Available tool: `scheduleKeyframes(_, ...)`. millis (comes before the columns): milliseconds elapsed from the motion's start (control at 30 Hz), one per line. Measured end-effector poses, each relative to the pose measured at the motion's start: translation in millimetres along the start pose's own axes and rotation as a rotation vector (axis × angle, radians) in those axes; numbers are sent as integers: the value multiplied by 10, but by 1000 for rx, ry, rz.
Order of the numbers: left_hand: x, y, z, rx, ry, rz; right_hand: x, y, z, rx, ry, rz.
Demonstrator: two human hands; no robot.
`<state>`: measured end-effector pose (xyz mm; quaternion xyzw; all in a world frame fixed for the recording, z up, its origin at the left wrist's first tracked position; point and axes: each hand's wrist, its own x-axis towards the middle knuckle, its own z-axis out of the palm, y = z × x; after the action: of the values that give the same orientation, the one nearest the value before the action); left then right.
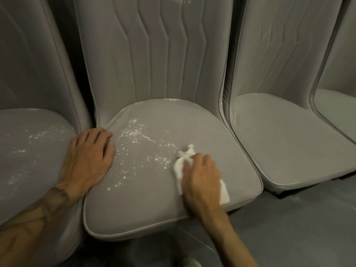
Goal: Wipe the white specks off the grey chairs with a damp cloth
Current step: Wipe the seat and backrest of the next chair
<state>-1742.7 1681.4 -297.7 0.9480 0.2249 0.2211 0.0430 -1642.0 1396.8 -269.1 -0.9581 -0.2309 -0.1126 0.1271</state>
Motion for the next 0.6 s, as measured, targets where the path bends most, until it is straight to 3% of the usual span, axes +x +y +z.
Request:
scheduleKeyframes(133,3,-16,3,8,4,10,18,-73,43,78,-29,-278)
scheduleKeyframes(200,0,-17,2,6,5,15,236,151,-1,13,-80,-206)
scheduleKeyframes(300,7,10,-17,3,7,12,366,242,-9,47,-49,53)
scheduleKeyframes(500,-8,3,-28,5,-8,15,-56,-218,51,151,-79,-325)
scheduleKeyframes(600,-7,0,-31,3,-4,14,292,85,48,28,-150,-278)
